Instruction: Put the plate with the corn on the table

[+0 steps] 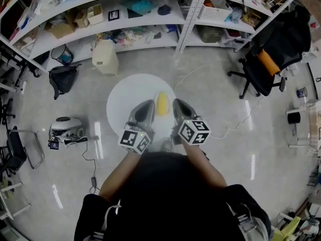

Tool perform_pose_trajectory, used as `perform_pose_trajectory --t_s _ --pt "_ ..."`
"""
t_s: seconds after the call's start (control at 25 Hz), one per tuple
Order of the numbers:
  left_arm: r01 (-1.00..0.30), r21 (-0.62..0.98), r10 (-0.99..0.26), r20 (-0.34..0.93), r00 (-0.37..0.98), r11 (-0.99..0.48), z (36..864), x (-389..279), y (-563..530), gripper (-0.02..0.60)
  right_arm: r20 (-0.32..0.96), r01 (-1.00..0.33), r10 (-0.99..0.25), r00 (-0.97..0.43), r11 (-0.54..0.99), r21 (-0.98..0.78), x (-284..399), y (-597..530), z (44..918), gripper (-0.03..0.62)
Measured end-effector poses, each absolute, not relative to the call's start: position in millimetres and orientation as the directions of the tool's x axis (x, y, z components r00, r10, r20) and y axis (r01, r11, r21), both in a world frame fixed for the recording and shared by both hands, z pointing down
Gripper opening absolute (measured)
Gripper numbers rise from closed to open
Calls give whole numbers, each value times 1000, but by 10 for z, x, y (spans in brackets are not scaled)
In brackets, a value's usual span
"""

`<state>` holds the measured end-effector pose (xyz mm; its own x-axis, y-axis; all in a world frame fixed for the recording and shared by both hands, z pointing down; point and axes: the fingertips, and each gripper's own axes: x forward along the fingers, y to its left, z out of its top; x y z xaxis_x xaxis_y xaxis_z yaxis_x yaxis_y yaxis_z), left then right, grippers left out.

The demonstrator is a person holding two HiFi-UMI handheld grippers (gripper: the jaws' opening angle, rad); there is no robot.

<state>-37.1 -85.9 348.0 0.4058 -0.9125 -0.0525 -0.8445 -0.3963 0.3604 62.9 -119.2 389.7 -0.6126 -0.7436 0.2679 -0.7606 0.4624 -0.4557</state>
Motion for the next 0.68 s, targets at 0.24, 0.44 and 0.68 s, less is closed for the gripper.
perform_pose_trajectory --t_s 0.24,0.44,0.68 --pt "-844 362 -912 -48 406 -395 3482 -349 -846 5 263 -766 -753 -603 454 -455 670 -1189 3879 8" --pt "-844 363 -912 -45 407 -395 3498 -349 -830 5 258 -766 -754 -605 462 -448 657 -1161 3876 8" --pt "-846 364 -914 -43 403 -390 3500 -345 -839 5 241 -762 -756 -609 473 -442 655 -1162 3837 8"
